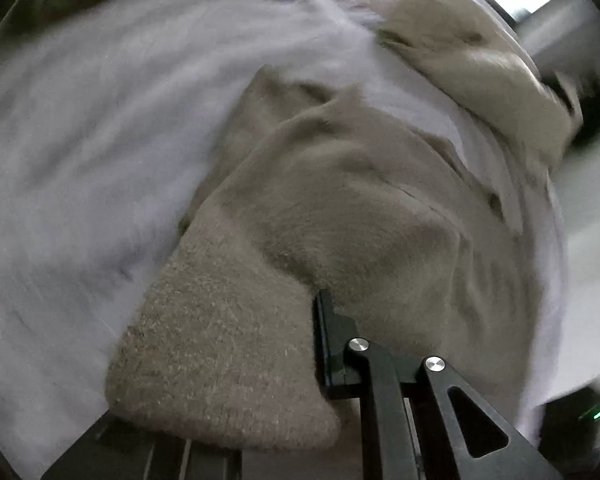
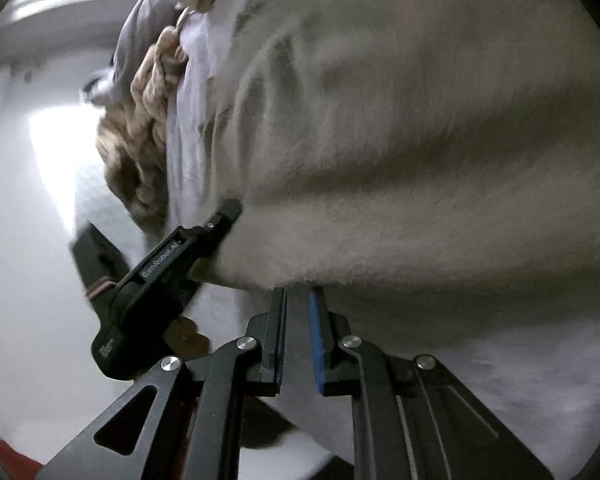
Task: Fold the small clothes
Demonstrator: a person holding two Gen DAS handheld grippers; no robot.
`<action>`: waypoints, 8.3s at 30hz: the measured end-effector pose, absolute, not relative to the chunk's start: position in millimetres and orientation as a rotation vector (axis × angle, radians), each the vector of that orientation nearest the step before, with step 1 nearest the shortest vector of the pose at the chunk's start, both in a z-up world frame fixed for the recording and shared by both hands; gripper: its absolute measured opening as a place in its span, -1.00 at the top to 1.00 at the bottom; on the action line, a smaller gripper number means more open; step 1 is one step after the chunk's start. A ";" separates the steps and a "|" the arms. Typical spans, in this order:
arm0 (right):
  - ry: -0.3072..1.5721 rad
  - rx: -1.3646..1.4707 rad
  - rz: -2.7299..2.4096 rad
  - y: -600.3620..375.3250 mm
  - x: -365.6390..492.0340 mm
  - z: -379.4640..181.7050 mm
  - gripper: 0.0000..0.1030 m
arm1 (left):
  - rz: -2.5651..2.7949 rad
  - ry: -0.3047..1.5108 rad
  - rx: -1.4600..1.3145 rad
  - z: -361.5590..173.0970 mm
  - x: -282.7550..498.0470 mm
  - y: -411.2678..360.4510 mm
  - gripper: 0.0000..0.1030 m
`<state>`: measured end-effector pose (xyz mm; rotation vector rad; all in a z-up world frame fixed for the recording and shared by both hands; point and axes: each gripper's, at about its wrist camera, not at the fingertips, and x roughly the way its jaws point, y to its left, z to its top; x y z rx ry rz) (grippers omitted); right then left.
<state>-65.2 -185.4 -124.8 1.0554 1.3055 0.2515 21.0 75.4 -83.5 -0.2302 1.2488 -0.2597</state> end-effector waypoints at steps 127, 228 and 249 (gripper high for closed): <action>0.894 1.382 0.004 -329.7 -174.4 -119.7 0.85 | -0.860 1.490 0.144 -87.7 -13.1 -75.4 0.05; 1.314 0.822 -0.271 -225.6 -214.1 -47.2 -0.71 | -0.566 1.396 0.285 -1.9 -103.3 42.4 -1.00; 1.325 0.781 -0.236 -288.5 -187.0 -46.0 -0.71 | -0.529 1.430 0.254 -17.2 -87.2 2.2 -1.00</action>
